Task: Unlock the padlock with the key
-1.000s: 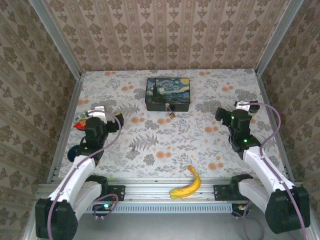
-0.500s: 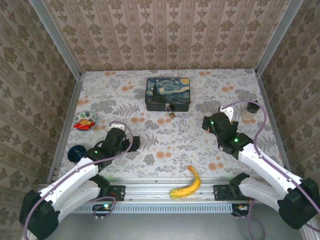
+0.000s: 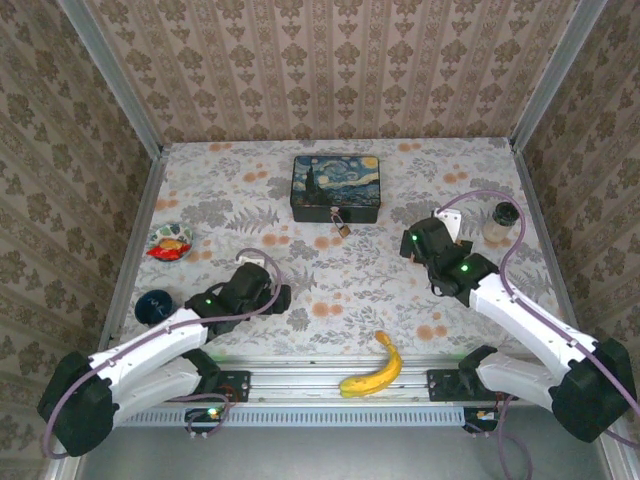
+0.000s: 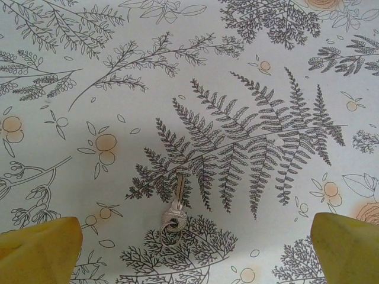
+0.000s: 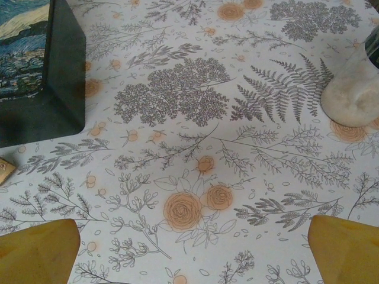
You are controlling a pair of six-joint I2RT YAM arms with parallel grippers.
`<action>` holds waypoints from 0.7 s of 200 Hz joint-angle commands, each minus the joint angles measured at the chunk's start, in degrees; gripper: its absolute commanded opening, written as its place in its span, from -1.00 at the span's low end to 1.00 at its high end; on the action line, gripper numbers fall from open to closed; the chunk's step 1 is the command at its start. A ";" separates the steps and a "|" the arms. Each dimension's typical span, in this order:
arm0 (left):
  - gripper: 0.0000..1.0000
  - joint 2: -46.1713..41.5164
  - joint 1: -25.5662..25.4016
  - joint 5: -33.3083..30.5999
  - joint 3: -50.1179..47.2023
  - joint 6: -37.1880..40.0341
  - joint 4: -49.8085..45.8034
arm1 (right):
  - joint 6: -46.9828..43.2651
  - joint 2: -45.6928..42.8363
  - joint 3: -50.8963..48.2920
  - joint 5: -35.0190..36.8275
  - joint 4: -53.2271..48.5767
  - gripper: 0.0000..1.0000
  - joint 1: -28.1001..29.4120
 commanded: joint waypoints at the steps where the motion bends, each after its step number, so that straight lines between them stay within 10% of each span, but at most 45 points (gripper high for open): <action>1: 1.00 0.05 -0.16 -1.78 -0.19 -1.23 -0.07 | 1.85 1.72 2.36 0.26 -2.72 1.00 0.34; 140: 0.96 5.92 1.29 1.00 1.02 -1.06 -1.03 | 3.09 7.97 7.14 -0.29 -5.24 1.00 0.34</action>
